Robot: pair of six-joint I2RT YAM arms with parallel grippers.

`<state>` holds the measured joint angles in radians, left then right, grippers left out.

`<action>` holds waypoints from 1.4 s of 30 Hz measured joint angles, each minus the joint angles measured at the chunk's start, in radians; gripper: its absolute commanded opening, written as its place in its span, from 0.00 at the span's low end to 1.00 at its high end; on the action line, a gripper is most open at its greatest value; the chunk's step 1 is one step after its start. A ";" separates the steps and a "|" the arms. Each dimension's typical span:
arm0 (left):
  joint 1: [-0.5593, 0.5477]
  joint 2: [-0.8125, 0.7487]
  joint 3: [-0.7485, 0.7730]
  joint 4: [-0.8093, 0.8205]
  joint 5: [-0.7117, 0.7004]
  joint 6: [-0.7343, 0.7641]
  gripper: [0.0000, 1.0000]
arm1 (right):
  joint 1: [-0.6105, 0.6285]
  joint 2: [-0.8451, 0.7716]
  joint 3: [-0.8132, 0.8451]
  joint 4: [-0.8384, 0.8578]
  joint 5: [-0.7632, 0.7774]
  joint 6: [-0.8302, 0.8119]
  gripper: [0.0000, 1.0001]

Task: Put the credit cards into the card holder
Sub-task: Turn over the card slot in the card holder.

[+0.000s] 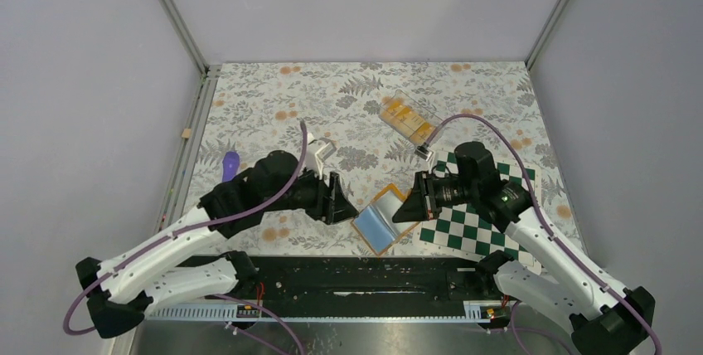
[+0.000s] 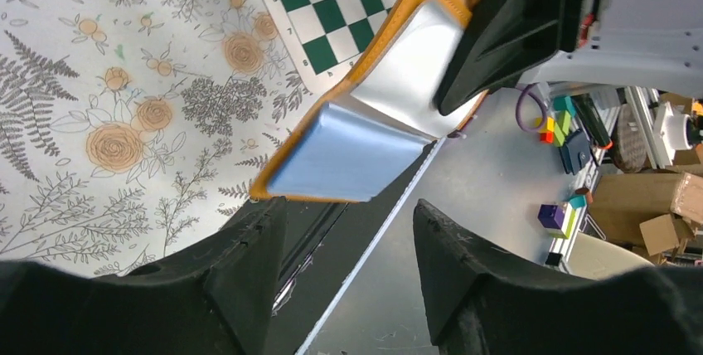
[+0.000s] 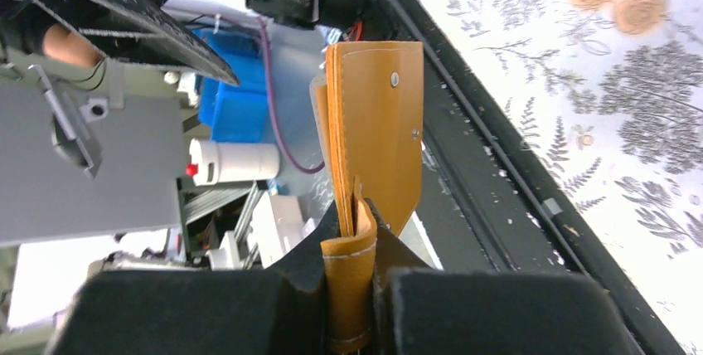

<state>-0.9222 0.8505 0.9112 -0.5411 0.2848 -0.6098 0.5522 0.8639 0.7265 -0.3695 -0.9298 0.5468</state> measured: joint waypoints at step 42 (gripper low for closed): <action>-0.117 0.375 0.029 0.148 -0.185 -0.315 0.58 | 0.002 -0.069 -0.018 -0.045 0.238 0.008 0.00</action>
<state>-1.0389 1.2259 0.9401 -0.3935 0.1001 -0.9253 0.5537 0.7948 0.7086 -0.4145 -0.6914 0.5545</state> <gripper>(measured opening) 0.618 0.059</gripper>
